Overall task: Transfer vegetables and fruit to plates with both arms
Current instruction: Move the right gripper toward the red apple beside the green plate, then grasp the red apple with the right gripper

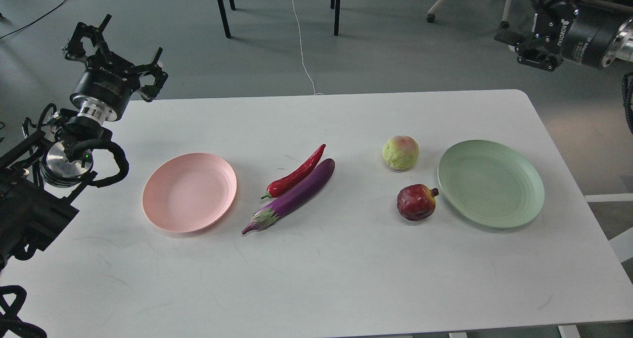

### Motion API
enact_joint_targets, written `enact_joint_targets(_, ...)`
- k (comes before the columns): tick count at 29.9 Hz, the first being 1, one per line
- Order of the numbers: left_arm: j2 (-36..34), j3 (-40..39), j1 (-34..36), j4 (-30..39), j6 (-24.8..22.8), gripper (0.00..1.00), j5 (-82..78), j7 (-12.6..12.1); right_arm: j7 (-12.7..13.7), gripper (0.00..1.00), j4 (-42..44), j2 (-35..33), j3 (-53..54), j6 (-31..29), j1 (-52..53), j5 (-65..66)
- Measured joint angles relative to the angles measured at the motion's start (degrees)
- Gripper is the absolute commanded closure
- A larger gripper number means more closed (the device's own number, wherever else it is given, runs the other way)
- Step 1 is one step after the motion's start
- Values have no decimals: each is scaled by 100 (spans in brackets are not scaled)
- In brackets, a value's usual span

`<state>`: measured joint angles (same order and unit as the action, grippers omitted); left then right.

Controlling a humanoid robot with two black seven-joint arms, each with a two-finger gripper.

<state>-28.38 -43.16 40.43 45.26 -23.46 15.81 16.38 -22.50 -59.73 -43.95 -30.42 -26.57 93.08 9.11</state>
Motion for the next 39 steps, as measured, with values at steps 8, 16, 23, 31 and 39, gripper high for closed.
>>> enact_joint_targets(8, -1, -4, -1, 2, -6, 2, 0, 9, -28, 2, -494, 1487, -1553, 203, 786, 1079)
enact_joint_targets(16, -25, -12, -16, -8, -4, 2, 8, 26, -136, 5, -723, 2631, -2846, 968, 829, 2403)
enact_joint_targets(23, -26, -17, -129, -9, -2, 2, 10, 48, -332, 5, -615, 2997, -3460, 1637, 601, 3069)
enact_joint_targets(31, -27, -25, -175, -12, -21, 2, 10, 36, -351, 5, -495, 3004, -3515, 1674, 311, 3145)
enact_joint_targets(39, -35, -27, -176, -27, -27, 2, 10, 37, -352, 5, -200, 3205, -3651, 1674, 29, 3189)
